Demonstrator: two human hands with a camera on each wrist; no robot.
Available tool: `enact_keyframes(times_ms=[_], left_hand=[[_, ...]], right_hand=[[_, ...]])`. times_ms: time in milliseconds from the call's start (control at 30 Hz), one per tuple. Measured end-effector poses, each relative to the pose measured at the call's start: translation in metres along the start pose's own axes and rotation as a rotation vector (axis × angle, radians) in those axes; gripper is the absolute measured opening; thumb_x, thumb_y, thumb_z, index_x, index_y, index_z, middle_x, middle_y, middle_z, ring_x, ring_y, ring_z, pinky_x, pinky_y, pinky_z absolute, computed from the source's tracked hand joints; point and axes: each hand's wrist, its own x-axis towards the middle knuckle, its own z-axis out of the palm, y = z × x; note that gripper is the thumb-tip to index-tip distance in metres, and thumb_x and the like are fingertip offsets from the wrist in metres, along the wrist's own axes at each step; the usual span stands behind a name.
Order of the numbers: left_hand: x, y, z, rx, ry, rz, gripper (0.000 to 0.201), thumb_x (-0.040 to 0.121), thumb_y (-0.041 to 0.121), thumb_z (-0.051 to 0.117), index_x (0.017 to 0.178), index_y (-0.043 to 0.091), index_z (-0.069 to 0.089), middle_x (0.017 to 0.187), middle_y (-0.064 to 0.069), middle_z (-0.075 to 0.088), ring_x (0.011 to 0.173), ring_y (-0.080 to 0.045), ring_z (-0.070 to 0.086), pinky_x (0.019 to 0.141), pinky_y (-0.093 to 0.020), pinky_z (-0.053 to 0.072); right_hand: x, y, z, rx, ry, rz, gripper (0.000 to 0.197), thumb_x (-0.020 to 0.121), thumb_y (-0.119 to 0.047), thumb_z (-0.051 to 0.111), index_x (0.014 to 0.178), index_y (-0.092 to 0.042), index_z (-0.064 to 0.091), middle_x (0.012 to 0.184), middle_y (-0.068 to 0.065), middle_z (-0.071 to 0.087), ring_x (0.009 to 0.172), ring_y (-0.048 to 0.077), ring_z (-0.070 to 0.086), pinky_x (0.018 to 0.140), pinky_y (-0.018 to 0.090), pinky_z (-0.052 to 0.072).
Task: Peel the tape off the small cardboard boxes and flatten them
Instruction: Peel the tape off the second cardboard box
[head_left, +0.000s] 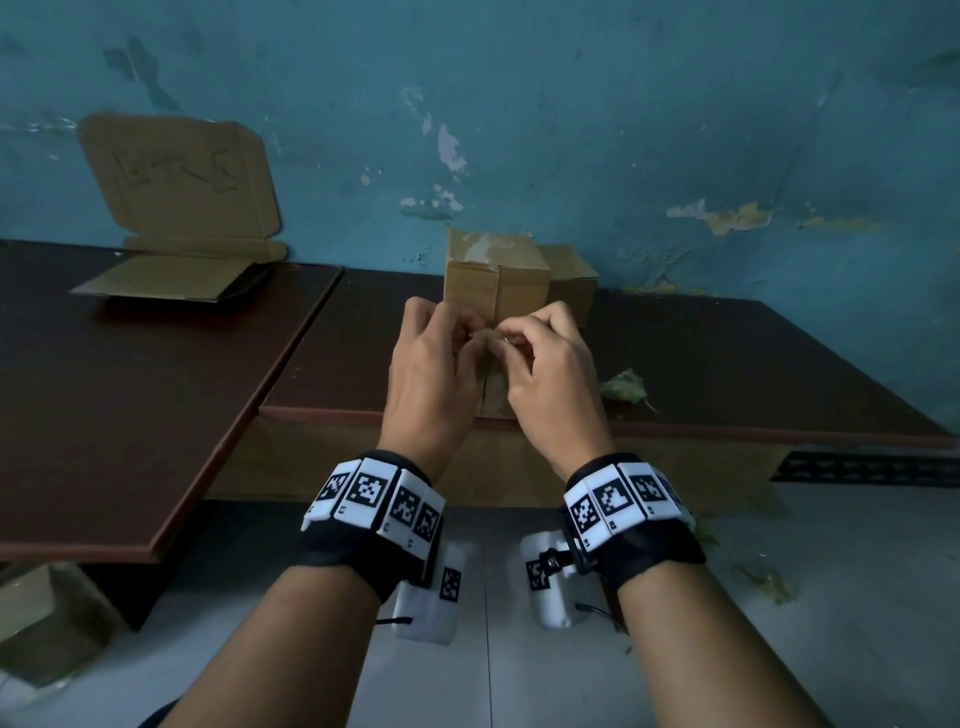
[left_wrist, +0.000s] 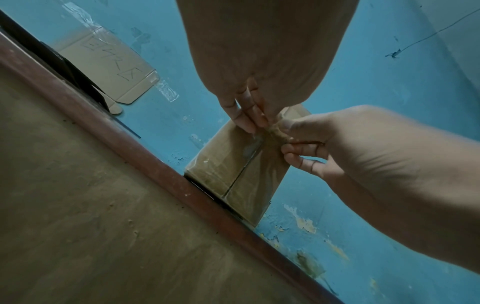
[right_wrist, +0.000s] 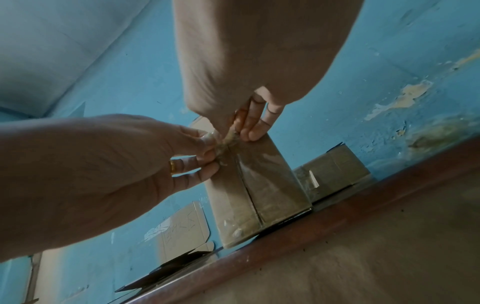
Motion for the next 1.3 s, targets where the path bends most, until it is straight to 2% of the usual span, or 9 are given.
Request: enact_keyframes(times_ms=[167,300,433,567,700,833,933,1067,1300], left_hand=[[0.001,-0.003,0.0,0.02,-0.006,-0.059,0.014,0.106,0.021,0.066,0.109,0.007,0.069,0.112,-0.002,0.05,0.088,-0.017,0.058,0.081,-0.039,0.052],[0.001,-0.002,0.001,0.026,-0.024,-0.088,0.018,0.107,0.021,0.063,0.111,0.004,0.066,0.113,-0.004,0.049,0.091,-0.024,0.059,0.083,-0.044,0.051],[0.0,0.0,0.002,0.036,-0.027,-0.07,0.015,0.106,0.021,0.064,0.11,0.006,0.062,0.11,-0.002,0.048,0.084,-0.018,0.053,0.076,-0.035,0.046],[0.0,0.004,-0.004,0.01,-0.035,-0.043,0.02,0.1,0.01,0.069,0.113,0.009,0.054,0.108,-0.002,0.051,0.086,-0.016,0.051,0.075,-0.023,0.041],[0.001,0.004,-0.007,0.025,-0.084,-0.044,0.024,0.097,0.007,0.072,0.117,0.011,0.059,0.113,-0.002,0.05,0.088,-0.016,0.057,0.079,-0.028,0.05],[0.001,0.0,-0.006,0.04,-0.04,-0.036,0.017,0.097,0.011,0.076,0.11,0.011,0.066,0.109,-0.001,0.053,0.082,-0.011,0.056,0.074,-0.023,0.047],[0.002,-0.003,-0.005,0.044,-0.021,-0.035,0.007,0.098,0.011,0.074,0.102,0.01,0.068,0.105,-0.001,0.054,0.081,-0.014,0.057,0.074,-0.034,0.052],[0.003,-0.006,-0.004,0.042,-0.009,-0.064,0.009,0.099,0.016,0.074,0.1,0.009,0.068,0.105,-0.003,0.054,0.083,-0.02,0.058,0.077,-0.046,0.055],[0.002,-0.006,-0.001,0.042,-0.061,-0.098,0.008,0.101,0.017,0.071,0.102,0.009,0.068,0.107,-0.004,0.055,0.087,-0.021,0.057,0.081,-0.048,0.053]], right_hand=[[0.0,-0.004,-0.004,0.079,0.015,0.046,0.036,0.085,0.002,0.079,0.117,-0.012,0.07,0.107,0.0,0.059,0.085,0.001,0.06,0.08,0.016,0.055],[0.003,-0.002,-0.004,0.066,0.026,0.023,0.024,0.085,-0.003,0.086,0.105,-0.012,0.076,0.103,-0.001,0.06,0.08,0.003,0.061,0.075,0.016,0.055],[0.002,0.002,-0.001,0.046,0.018,0.005,0.013,0.092,-0.005,0.081,0.104,-0.008,0.076,0.101,-0.003,0.057,0.077,0.001,0.055,0.077,0.019,0.055],[0.001,0.004,0.001,-0.034,-0.029,-0.016,0.01,0.099,-0.008,0.072,0.108,-0.005,0.074,0.103,-0.005,0.054,0.089,0.011,0.06,0.082,0.027,0.054],[0.001,0.005,0.003,-0.061,-0.069,-0.016,0.011,0.103,-0.01,0.067,0.11,-0.003,0.073,0.105,0.002,0.057,0.095,0.02,0.062,0.084,0.029,0.052],[-0.001,0.003,0.002,-0.022,-0.078,0.023,0.011,0.104,-0.011,0.065,0.107,-0.005,0.074,0.103,-0.004,0.055,0.088,0.013,0.06,0.08,0.026,0.051],[-0.001,0.0,-0.001,0.023,-0.066,0.075,0.008,0.098,-0.009,0.07,0.106,-0.011,0.073,0.1,-0.005,0.06,0.082,0.008,0.061,0.078,0.03,0.056],[-0.003,-0.003,-0.006,0.07,-0.09,0.129,0.041,0.086,0.003,0.071,0.118,-0.017,0.057,0.091,-0.006,0.062,0.08,0.007,0.062,0.077,0.032,0.058],[-0.002,-0.003,-0.007,-0.047,-0.038,0.008,0.024,0.086,-0.003,0.085,0.098,-0.014,0.068,0.106,-0.005,0.053,0.073,0.005,0.056,0.07,0.029,0.058]])
